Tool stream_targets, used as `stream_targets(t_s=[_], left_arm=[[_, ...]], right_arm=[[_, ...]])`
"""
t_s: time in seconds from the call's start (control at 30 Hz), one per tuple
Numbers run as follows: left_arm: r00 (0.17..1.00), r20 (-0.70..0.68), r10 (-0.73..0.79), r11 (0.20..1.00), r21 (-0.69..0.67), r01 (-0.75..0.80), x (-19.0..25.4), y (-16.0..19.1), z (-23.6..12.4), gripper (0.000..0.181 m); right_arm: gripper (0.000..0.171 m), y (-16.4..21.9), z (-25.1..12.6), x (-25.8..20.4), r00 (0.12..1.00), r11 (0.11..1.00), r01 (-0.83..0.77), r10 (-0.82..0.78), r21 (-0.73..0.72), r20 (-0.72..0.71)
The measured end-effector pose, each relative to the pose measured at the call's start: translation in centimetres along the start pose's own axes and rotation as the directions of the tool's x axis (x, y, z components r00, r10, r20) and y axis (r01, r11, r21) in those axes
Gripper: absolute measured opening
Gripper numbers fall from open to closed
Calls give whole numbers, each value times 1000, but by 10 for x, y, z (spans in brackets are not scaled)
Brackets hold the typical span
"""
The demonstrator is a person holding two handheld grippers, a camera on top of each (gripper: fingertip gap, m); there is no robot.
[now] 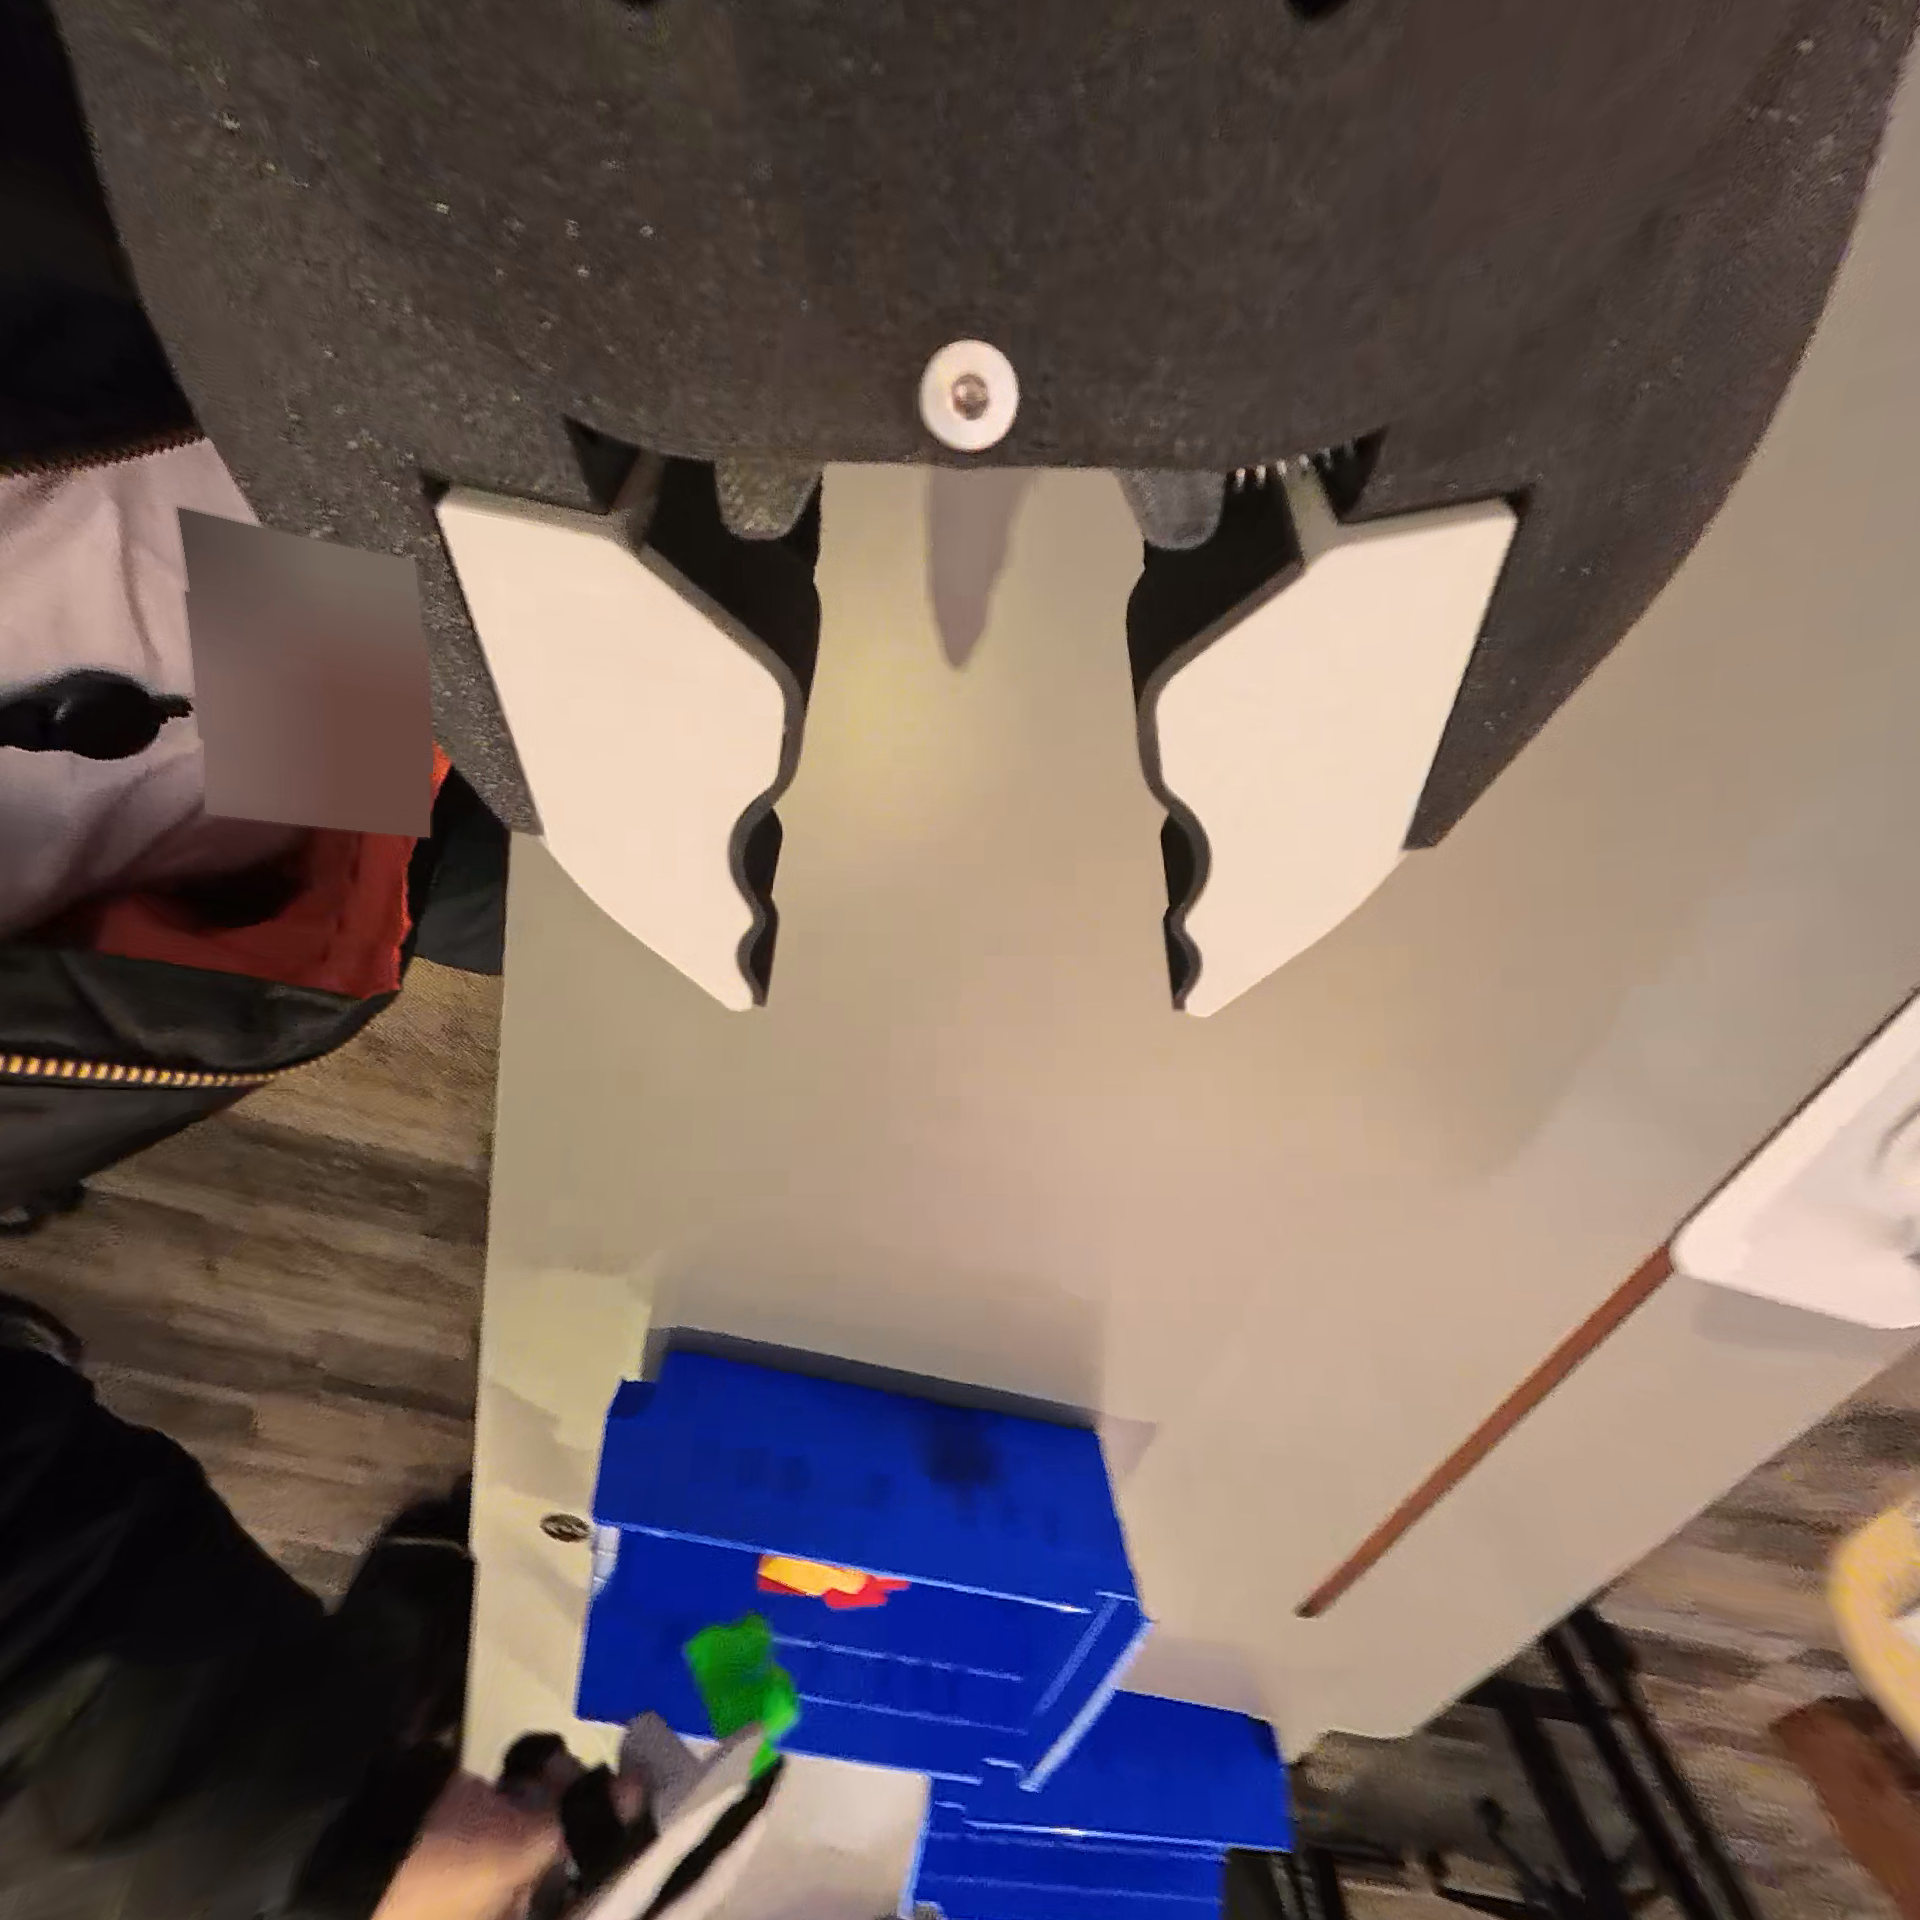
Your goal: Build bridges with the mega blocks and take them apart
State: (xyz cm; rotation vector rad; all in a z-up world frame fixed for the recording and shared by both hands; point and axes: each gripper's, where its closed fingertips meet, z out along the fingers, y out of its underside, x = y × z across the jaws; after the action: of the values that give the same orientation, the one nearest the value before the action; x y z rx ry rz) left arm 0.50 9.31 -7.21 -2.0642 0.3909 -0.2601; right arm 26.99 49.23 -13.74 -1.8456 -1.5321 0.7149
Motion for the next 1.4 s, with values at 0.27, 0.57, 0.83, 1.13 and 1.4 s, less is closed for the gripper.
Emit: stream_targets(t_s=[0.27,0.57,0.83,1.13,1.4], left_arm=[[948,306,-82,997,29,77,-45,33,-120,70],[730,676,-104,886,-271,377,-130,182,-270,63],[828,522,205,822,-551,144,-154,235,-256,52],[853,248,460,669,-728,-150,-150,243,-240,53],[872,24,490,580,-756,-305,-147,250,-227,55]], right_arm=[[38,-10,5,5,997,999,49,-48,18,-60],[38,-40,13,-49,987,986,157,-159,50,33],[37,-64,29,-107,970,978,192,-202,79,138],[37,-64,27,-140,966,984,165,-175,67,190],[34,-76,10,-164,966,985,10,-54,173,252]])
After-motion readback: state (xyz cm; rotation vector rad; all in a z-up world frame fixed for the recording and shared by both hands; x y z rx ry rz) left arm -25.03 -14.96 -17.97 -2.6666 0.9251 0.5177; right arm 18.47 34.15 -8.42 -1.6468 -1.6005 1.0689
